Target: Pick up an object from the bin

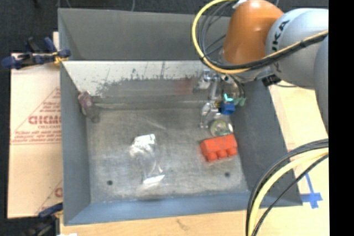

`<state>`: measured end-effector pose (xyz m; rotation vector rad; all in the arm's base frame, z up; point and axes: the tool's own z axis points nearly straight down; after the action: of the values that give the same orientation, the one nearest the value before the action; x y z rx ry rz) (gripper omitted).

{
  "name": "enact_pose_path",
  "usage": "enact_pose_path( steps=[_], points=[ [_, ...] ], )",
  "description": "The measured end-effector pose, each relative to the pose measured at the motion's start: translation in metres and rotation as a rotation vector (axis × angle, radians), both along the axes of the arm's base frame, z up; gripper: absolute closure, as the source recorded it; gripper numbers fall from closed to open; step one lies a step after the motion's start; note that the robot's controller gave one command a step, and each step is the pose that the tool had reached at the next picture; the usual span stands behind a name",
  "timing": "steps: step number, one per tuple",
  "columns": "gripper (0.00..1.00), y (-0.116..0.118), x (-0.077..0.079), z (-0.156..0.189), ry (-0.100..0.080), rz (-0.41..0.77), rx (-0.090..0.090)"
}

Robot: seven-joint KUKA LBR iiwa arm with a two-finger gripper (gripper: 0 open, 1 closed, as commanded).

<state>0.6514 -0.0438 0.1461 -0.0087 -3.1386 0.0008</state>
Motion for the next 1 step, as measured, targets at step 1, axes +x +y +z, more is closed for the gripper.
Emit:
enact_pose_path(
  steps=[1],
  points=[
    [0.00, -0.0656, -0.0304, -0.0396, -0.004, -0.129, 0.000]
  ],
)
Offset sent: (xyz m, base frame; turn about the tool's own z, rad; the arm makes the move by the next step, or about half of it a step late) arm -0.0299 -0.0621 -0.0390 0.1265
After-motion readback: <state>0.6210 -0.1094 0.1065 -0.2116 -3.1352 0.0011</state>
